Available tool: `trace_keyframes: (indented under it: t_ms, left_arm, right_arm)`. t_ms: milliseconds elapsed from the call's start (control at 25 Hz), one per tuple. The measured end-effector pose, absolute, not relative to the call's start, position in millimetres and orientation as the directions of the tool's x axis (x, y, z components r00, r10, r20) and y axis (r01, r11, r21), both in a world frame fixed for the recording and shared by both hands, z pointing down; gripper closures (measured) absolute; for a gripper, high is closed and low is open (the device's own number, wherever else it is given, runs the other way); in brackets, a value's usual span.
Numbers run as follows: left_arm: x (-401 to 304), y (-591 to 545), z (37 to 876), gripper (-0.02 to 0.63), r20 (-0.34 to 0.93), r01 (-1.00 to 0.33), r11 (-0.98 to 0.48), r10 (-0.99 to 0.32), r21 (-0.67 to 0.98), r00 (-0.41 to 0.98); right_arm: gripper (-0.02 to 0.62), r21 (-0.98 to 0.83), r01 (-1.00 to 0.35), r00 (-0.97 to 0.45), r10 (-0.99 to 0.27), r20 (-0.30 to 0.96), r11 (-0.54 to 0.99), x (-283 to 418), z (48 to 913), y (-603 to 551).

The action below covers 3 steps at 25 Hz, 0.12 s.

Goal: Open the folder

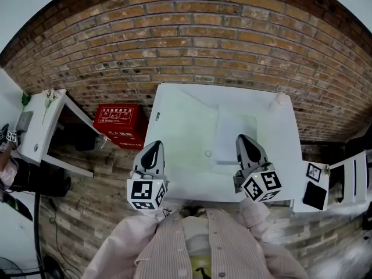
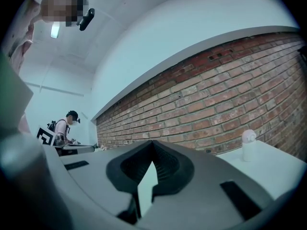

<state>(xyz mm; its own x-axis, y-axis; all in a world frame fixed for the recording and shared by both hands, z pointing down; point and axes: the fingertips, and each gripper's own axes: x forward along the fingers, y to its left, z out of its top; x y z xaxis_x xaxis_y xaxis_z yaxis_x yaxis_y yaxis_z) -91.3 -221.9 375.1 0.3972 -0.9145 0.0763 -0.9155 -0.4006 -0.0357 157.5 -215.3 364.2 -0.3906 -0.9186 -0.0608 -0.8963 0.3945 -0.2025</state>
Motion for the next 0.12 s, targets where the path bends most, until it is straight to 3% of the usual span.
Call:
trace_keyframes:
  t_ms: [120]
  left_arm:
    - [-93.3,-220.0,377.1,0.612,0.079,-0.918,-0.394,-0.917,-0.037,0.39]
  right_arm:
    - [0.592,-0.198,-0.898,-0.388,-0.92,-0.06,0.392,159.3,366.3,-214.0]
